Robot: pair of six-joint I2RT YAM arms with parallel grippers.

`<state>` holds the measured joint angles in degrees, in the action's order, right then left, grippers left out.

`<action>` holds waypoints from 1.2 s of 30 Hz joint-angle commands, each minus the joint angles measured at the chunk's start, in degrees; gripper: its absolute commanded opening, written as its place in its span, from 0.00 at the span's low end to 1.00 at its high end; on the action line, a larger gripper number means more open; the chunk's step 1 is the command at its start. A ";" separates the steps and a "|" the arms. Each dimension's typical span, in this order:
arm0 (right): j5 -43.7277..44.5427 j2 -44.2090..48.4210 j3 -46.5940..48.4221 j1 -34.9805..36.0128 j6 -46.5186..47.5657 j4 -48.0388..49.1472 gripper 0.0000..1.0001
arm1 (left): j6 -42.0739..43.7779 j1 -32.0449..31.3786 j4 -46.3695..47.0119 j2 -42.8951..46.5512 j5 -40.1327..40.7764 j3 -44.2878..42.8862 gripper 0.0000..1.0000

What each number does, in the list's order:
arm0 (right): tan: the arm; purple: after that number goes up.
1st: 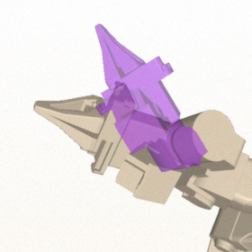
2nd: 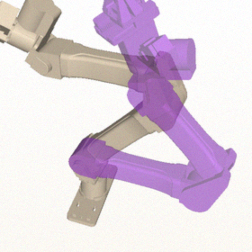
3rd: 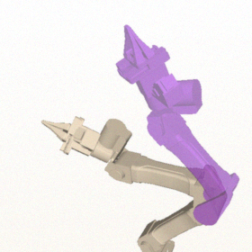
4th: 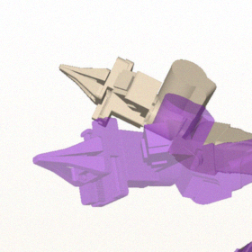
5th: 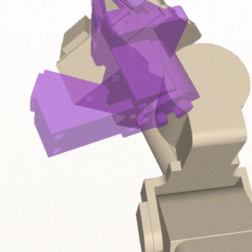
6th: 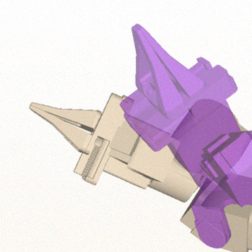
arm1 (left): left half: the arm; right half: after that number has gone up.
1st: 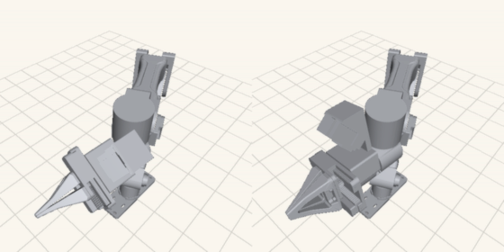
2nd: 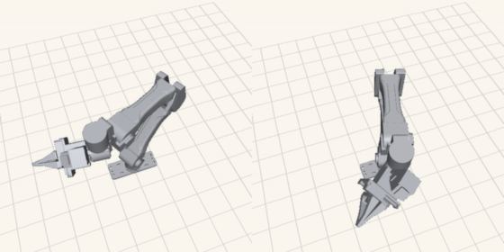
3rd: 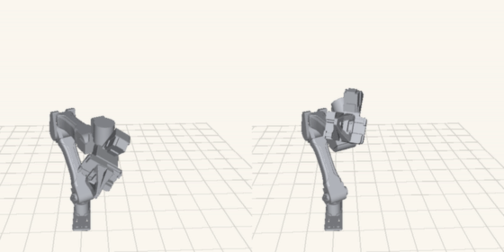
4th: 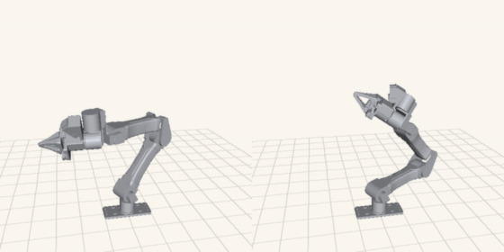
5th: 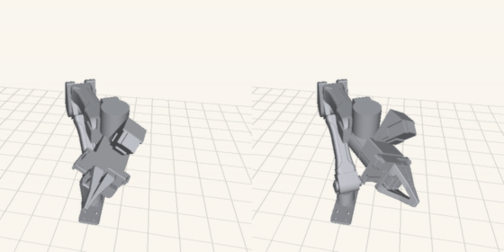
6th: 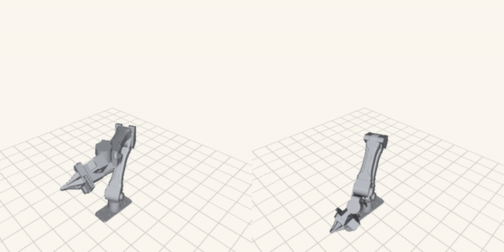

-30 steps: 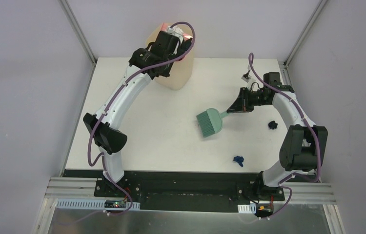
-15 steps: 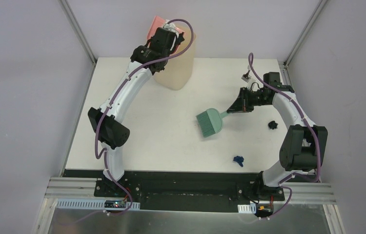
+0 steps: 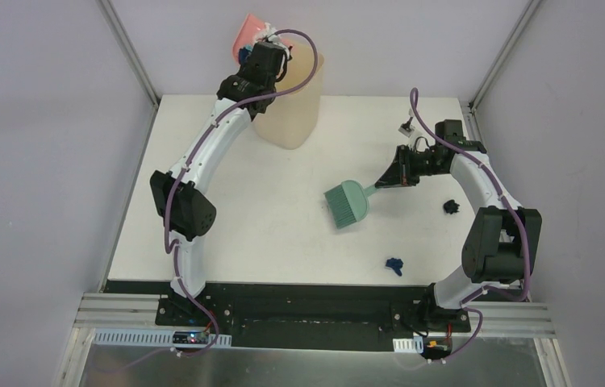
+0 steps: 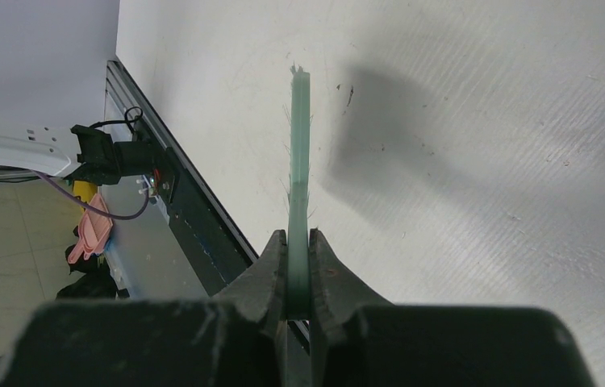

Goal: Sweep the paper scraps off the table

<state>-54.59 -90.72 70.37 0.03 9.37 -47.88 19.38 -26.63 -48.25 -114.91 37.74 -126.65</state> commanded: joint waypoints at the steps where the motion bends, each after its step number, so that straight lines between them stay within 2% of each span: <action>1: -2.12 1.06 1.31 0.06 1.81 -0.04 0.00 | 12.06 -0.09 10.84 0.57 7.30 2.60 0.12; 4: -2.16 0.79 1.32 0.06 2.00 -0.27 0.00 | 19.09 -0.13 16.30 0.15 10.78 5.26 0.12; 8: -3.20 -0.24 1.84 0.06 2.53 -1.51 0.00 | 20.54 -0.09 17.68 -0.05 10.90 5.68 0.13; 11: -3.48 -0.51 2.12 0.06 2.77 -2.12 0.00 | 28.22 -0.37 23.53 -0.03 12.08 8.56 0.13; 15: -4.04 -0.42 2.17 0.06 2.68 -2.29 0.00 | 42.67 -0.65 39.12 -0.12 15.71 15.19 0.14; 16: -4.06 -0.36 2.22 0.06 2.68 -2.23 0.00 | 47.11 -0.87 43.42 -0.01 15.88 17.47 0.12; 20: -3.78 -0.32 2.18 0.06 2.52 -2.28 0.00 | 72.37 -2.13 72.48 -0.78 14.68 30.38 0.07; 22: -3.94 -0.30 2.17 0.06 2.39 -2.23 0.00 | 78.57 -2.29 81.66 -1.87 14.66 32.11 0.08; 36: -3.69 0.02 2.11 0.06 2.24 -2.27 0.00 | 72.01 -2.24 77.40 -0.35 15.08 31.21 0.09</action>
<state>-55.86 -91.37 70.39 0.03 10.61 -50.70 92.71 -28.56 26.26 -117.01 52.45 -94.87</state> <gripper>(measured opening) 0.086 0.274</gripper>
